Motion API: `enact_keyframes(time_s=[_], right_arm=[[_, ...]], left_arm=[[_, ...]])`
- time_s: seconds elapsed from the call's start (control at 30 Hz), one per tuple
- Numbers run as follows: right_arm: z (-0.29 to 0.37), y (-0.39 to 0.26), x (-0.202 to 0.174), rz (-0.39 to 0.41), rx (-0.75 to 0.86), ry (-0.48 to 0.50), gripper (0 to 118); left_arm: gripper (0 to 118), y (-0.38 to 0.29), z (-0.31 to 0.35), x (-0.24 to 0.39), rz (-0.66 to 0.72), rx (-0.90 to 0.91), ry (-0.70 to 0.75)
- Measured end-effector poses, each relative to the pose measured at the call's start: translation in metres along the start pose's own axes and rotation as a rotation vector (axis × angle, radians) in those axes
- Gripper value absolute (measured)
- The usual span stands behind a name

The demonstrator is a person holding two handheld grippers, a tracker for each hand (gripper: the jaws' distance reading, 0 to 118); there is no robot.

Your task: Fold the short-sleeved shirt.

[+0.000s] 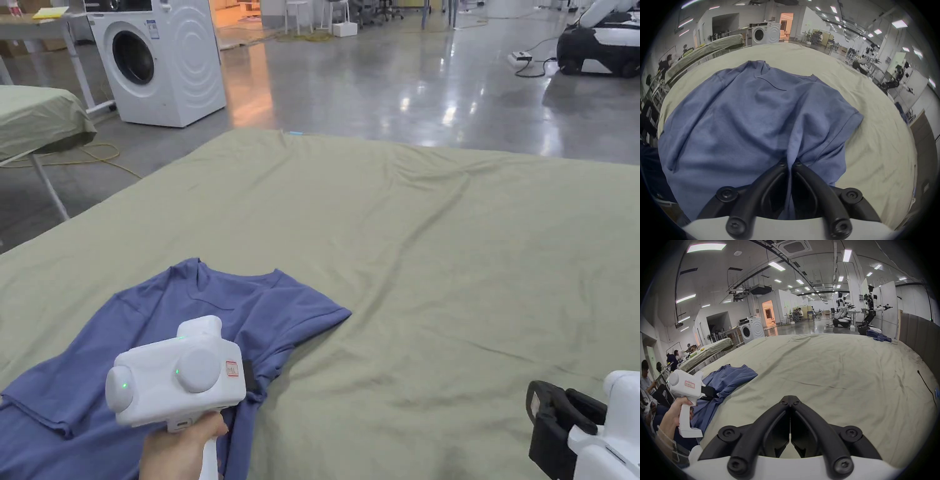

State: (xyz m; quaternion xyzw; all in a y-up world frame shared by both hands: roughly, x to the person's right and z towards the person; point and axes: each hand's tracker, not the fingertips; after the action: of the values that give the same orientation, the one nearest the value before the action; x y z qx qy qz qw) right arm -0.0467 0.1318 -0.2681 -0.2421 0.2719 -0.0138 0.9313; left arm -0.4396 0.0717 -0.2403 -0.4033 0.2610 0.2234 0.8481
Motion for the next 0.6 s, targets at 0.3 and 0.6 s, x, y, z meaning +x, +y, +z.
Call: enact_keyframes(time_s=[0.3,0.6], right_arm=[[0.032,0.011,0.029,-0.055,0.054,-0.044,2],[0.093,0.021,0.068,-0.144,0.162,-0.133,2]], left_arm=[[1,0.031,0.087,0.005,0.118,0.175,-0.16],[1,0.078,0.193,0.13,-0.09,0.329,-0.513]])
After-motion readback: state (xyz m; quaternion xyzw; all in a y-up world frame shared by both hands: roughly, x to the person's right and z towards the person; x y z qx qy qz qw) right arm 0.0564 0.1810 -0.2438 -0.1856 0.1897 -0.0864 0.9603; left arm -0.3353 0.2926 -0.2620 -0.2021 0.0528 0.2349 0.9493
